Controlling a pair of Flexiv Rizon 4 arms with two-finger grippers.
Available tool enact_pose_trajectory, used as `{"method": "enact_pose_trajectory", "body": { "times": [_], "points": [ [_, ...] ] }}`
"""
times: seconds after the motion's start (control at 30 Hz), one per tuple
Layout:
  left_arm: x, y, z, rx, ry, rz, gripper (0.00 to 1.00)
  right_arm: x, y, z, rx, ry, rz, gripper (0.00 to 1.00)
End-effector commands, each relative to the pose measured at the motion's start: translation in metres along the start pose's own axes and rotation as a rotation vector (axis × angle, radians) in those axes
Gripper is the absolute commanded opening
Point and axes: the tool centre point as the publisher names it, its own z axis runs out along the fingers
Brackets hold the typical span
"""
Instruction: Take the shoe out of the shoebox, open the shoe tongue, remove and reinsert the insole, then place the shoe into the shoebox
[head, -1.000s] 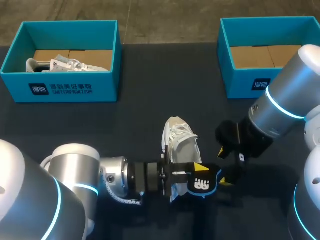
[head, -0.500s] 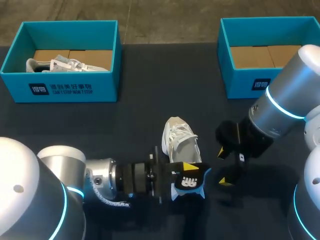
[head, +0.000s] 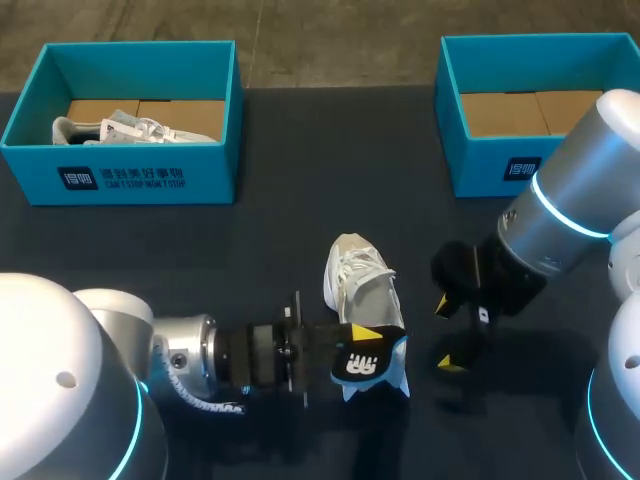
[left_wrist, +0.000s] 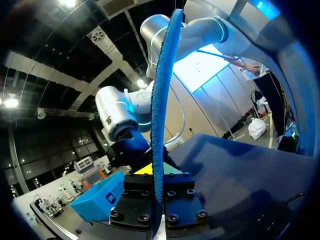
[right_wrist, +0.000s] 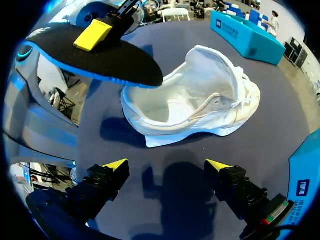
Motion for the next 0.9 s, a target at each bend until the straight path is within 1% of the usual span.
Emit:
{"method": "enact_pose_trajectory", "body": {
  "times": [0.03,0.17,0.5,0.8,0.9],
  "points": [
    [-0.001,0.007,-0.003,0.014,0.003,-0.024,0.00,0.001,0.000,0.000,0.001,-0.002,0.001,1.00],
    [-0.001,0.015,-0.002,0.018,-0.003,-0.047,0.00,0.001,0.000,0.000,0.001,-0.002,0.001,1.00],
    [0.003,0.021,-0.001,0.028,0.013,-0.063,0.00,0.001,0.000,0.000,0.001,-0.002,0.001,1.00],
    [0.001,0.031,-0.004,0.022,0.004,-0.070,0.00,0.001,0.000,0.000,0.001,-0.002,0.001,1.00],
    [0.000,0.033,-0.004,0.042,0.011,-0.084,0.00,0.001,0.000,0.000,0.001,-0.002,0.001,1.00]
  ]
}}
